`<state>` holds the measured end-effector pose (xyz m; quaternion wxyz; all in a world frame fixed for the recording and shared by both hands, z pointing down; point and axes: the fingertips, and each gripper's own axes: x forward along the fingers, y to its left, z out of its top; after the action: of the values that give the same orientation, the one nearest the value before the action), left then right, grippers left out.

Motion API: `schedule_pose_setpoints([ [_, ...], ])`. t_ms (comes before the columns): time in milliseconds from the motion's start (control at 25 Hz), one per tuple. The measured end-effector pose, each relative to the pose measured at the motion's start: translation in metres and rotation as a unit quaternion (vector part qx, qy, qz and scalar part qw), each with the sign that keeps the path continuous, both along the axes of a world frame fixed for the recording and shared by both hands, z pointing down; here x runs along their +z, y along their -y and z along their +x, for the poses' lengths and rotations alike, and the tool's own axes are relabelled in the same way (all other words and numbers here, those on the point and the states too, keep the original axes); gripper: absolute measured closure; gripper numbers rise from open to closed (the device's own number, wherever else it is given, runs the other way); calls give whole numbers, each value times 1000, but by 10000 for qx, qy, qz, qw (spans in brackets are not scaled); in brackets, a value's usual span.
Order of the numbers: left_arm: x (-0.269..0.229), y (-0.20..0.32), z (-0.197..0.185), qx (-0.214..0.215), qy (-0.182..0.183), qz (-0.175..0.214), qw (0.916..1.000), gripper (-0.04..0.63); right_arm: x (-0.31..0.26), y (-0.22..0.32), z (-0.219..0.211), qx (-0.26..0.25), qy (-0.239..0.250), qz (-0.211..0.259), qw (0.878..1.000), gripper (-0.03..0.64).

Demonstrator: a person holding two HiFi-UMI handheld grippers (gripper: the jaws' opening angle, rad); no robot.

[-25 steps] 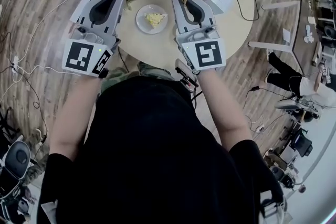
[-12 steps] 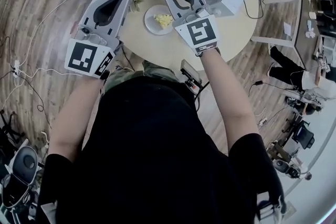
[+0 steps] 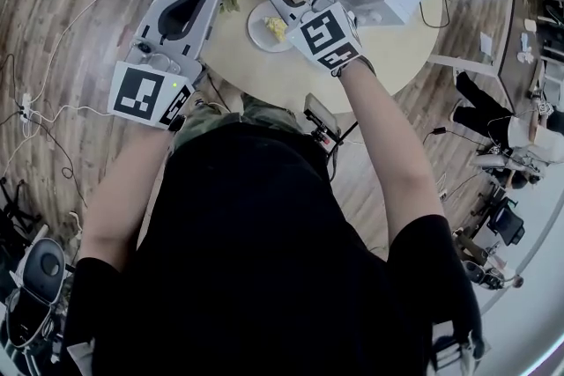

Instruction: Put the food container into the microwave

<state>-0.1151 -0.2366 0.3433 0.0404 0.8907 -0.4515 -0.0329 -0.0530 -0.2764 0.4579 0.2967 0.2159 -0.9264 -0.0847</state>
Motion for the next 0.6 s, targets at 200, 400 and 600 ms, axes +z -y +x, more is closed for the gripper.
schedule_pose_setpoints([
  [200, 2, 0, -1, 32, -21, -50, 10000, 577, 25, -14, -6, -304, -404, -220, 9985, 589],
  [400, 3, 1, -4, 33, -14, -57, 10000, 577, 50, -18, -2, -416, -705, -606, 9948, 590],
  [600, 7, 0, -5, 15, -2, -112, 9999, 577, 77, -11, 10, -431, -1073, -894, 9893, 589],
])
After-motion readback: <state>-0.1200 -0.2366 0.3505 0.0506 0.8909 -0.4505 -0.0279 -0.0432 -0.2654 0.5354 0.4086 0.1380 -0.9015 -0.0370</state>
